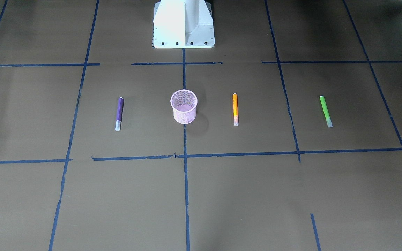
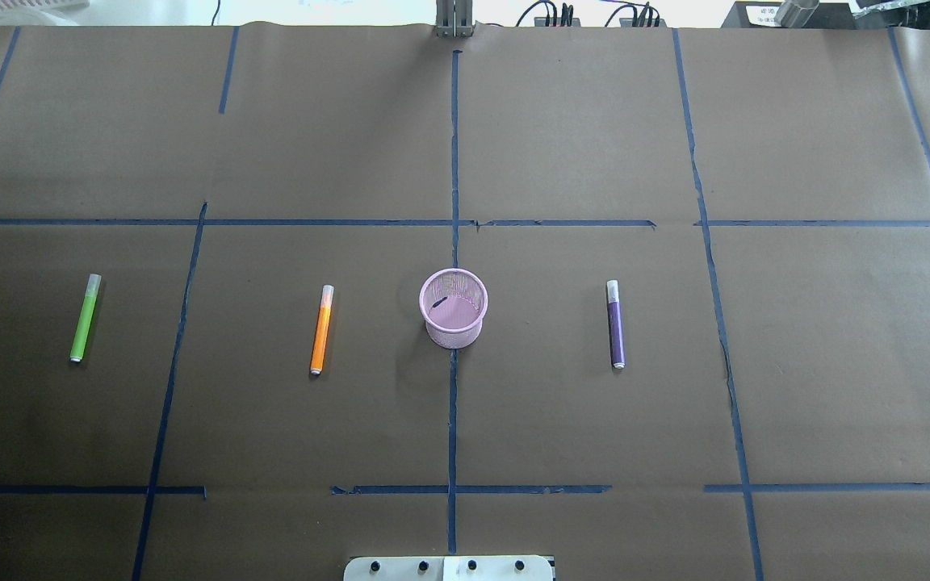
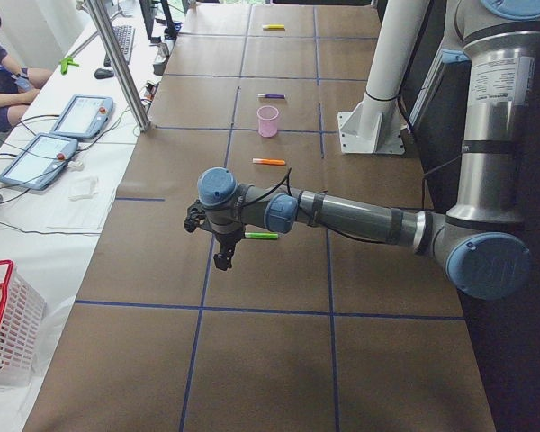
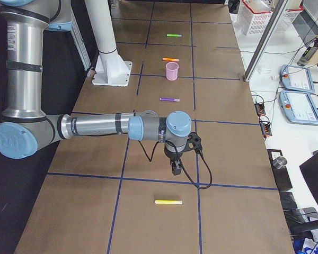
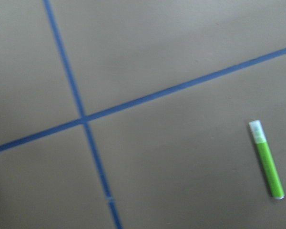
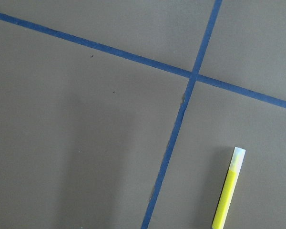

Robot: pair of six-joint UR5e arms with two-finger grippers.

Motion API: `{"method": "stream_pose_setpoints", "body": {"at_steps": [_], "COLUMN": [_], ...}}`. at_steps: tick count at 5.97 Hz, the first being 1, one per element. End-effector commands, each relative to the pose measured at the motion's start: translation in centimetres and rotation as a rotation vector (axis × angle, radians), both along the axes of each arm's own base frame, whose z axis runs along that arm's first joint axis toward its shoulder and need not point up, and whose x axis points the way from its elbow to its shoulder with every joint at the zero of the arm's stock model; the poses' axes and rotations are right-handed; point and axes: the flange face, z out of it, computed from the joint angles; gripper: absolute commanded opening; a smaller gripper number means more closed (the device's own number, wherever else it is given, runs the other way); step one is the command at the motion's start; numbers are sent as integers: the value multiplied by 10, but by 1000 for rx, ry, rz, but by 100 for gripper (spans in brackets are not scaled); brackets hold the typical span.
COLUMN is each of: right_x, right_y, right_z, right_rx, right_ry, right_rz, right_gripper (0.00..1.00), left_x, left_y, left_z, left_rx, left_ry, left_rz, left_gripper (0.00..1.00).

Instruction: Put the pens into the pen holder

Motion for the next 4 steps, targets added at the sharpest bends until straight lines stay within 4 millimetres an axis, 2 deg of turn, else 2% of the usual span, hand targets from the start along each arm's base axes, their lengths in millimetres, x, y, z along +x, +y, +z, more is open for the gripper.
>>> {"method": "stream_pose_setpoints", "body": {"at_steps": [1,2,4], "right_x": [-1,-1,-1], "right_y": [-1,-1,-1], "right_z": [6,5,7], "right_rx": [3,4,1], "right_ry": [0,-1,0], "right_rz": [-2,-2,-1], "right_gripper": [100,100,100], "left_x": [65,105,158], "left_y": [3,9,21], "left_z": [-7,-3,14], "left_rx": [-135,-143,-124], "left_ry": [-21,-53,-69], "left_rz": [-215,-260,-228], "left_gripper": [99,97,97]}}
